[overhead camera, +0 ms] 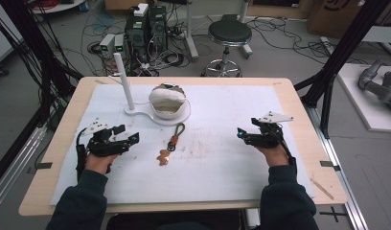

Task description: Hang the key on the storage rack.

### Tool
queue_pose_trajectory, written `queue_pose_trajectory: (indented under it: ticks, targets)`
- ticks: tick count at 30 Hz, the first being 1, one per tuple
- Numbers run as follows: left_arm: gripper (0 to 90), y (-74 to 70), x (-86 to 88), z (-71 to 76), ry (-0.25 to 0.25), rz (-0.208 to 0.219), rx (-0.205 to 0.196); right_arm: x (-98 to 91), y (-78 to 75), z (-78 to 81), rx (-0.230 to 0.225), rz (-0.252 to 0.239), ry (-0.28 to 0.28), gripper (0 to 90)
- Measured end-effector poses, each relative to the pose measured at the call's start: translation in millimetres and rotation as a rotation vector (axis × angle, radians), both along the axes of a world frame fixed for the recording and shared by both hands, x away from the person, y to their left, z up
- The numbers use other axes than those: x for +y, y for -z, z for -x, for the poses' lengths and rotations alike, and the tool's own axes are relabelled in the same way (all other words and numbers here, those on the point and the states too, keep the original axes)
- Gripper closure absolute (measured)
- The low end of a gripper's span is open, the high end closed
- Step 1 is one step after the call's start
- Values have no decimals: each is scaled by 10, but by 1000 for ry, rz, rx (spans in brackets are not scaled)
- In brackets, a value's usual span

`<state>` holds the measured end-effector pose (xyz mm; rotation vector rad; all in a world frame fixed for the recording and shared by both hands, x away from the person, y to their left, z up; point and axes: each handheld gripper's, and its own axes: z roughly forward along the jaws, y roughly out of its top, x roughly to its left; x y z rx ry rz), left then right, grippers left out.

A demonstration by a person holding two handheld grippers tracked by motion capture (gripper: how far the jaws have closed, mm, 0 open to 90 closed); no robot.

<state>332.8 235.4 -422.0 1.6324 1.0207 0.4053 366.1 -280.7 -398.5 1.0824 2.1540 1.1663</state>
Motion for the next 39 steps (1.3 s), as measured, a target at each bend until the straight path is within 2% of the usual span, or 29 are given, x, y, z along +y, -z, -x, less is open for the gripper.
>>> queue_pose_trajectory:
  ticks: [4,7,11,13,16,21,23,25,27,32,35,37,38,39]
  targets:
    - [214,1,-75,5,12,4,3,-6,10,17,8,-3,5,272]
    - [218,2,-160,0,25,1,5,-37,17,31,-5,-2,7,273]
    - [217,-3,-307,-9,25,-12,-5,-71,32,58,-8,13,8,273]
    - [212,2,-402,-24,40,-32,1,-90,42,72,-6,8,14,273]
    - [212,24,-565,-64,58,-72,21,-103,51,65,-1,4,17,273]
    - [332,108,-906,-210,95,-97,97,-100,55,52,-6,8,14,273]
    - [343,122,-1054,-284,100,-129,126,-96,56,51,-6,9,11,273]
    - [353,134,-1165,-344,95,-155,139,-86,61,46,-5,12,7,273]
    - [356,161,-1235,-383,86,-173,146,-85,64,43,-4,14,5,273]
    - [367,289,-1351,-443,72,-274,202,-80,68,45,2,16,1,273]
    - [370,287,-1400,-434,66,-325,193,-86,68,45,5,14,1,274]
    - [404,282,-1439,-409,60,-403,162,-83,69,46,4,16,1,275]
    - [443,281,-1451,-398,59,-422,152,-79,68,48,3,15,2,275]
    - [472,277,-1448,-398,66,-420,154,-77,67,48,2,17,1,275]
